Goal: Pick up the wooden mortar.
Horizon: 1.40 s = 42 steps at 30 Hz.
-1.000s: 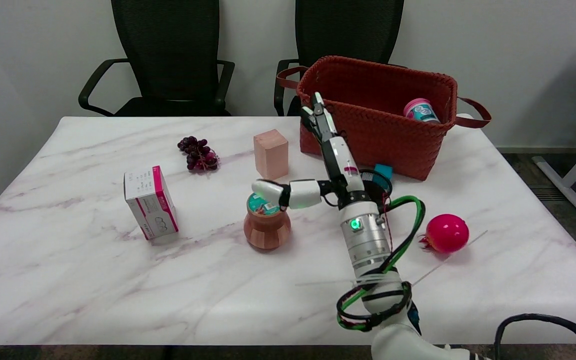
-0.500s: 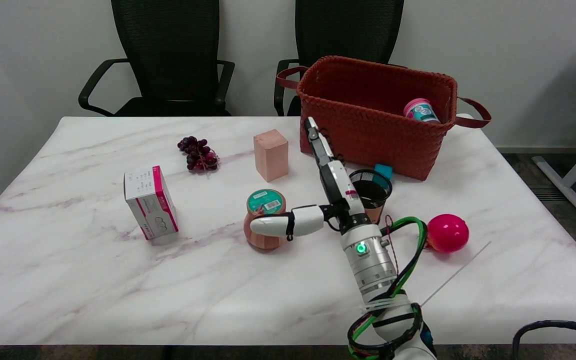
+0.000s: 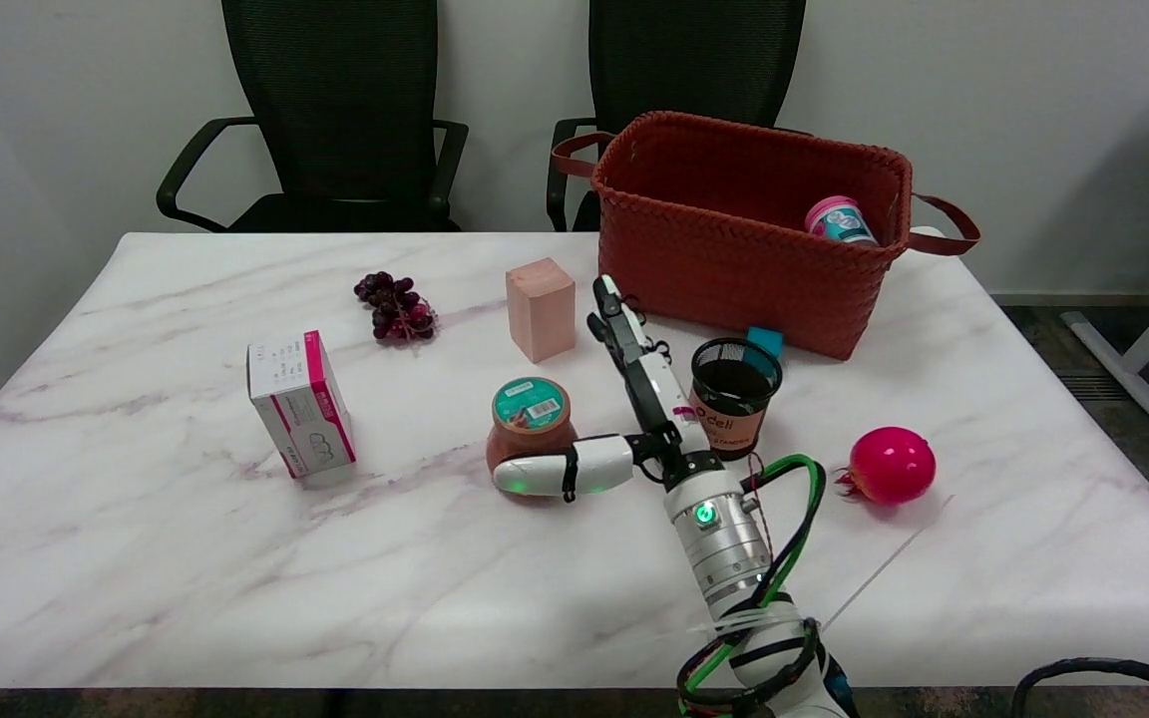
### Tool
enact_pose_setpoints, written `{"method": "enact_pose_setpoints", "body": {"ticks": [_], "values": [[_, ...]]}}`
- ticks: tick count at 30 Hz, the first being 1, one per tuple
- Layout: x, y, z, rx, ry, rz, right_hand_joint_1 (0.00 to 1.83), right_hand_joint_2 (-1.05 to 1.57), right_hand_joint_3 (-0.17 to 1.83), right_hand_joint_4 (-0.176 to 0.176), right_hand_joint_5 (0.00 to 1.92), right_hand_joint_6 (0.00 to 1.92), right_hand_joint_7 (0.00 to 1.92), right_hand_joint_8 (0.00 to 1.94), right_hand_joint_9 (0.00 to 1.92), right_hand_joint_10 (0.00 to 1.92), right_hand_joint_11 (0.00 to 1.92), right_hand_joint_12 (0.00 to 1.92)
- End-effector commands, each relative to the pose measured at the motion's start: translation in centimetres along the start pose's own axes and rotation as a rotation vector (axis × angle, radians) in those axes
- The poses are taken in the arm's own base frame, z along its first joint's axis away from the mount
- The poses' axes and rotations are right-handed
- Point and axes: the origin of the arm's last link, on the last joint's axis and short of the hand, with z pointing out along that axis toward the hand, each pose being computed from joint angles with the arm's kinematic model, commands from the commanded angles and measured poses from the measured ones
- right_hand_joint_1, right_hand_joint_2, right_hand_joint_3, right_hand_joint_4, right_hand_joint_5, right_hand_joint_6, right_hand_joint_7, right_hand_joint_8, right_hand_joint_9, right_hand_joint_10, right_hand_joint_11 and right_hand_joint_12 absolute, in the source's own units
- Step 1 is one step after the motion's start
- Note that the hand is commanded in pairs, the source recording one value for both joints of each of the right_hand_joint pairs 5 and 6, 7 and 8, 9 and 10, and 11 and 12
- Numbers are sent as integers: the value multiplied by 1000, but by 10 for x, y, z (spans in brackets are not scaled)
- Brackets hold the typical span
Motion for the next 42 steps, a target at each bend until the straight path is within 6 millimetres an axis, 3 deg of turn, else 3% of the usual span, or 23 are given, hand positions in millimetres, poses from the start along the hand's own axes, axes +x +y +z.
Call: {"method": "enact_pose_setpoints", "body": {"ticks": [1, 15, 23, 42], "values": [[-14, 32, 9, -80, -31, 86, 1079, 127, 198, 0, 0, 0, 0, 0, 134, 134, 0, 0], [-23, 50, 18, -125, -54, 138, 1071, 155, 197, 0, 0, 0, 68, 68, 181, 181, 0, 0], [-28, 53, 23, -146, -84, 141, 1060, 157, 218, 0, 0, 0, 8, 8, 1, 1, 0, 0], [-38, 63, 33, -165, -90, 156, 1052, 156, 225, 0, 0, 0, 0, 0, 2, 2, 0, 0]]}}
